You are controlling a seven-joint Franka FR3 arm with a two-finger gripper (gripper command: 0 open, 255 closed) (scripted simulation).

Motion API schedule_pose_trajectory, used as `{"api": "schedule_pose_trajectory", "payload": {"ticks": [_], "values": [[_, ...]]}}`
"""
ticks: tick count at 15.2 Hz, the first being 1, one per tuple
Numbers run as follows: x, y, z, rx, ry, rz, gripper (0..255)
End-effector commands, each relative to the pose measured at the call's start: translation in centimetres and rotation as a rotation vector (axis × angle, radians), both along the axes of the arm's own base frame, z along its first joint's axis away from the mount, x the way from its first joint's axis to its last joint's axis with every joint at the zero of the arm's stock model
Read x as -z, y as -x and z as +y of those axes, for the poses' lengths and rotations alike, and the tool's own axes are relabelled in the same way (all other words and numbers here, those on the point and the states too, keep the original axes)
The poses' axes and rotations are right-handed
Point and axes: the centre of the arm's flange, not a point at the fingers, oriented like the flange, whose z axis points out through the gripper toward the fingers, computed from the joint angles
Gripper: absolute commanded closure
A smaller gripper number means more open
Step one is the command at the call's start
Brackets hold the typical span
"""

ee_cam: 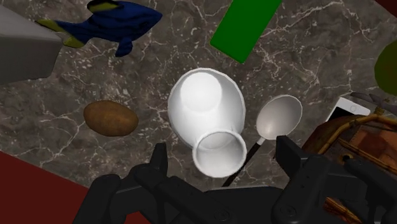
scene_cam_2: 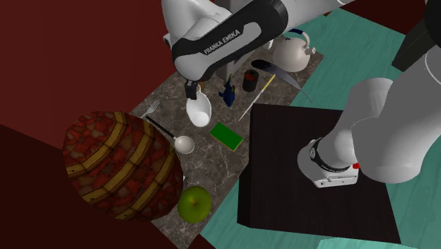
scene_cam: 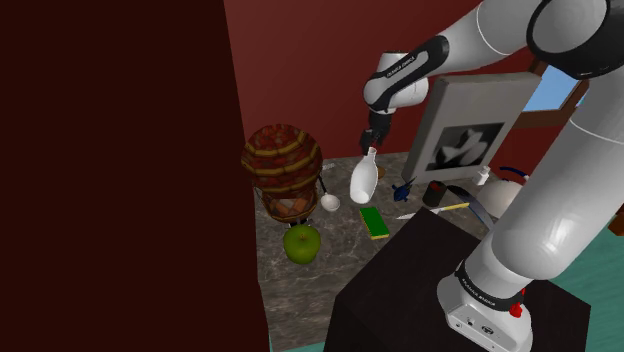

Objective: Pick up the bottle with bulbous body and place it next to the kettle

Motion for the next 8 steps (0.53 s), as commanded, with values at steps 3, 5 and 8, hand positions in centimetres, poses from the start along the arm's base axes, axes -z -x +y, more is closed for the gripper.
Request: {"api": "schedule_pose_trajectory", "payload": {"ticks": [3,5,8], "values": [[2.2,-0.2,-0.1,0.000,0.000,-0.001,0],[3.0,-0.2,-0.1,0.000,0.000,-0.001,0],[3.0,-0.2,-0.1,0.000,0.000,-0.001,0]]}}
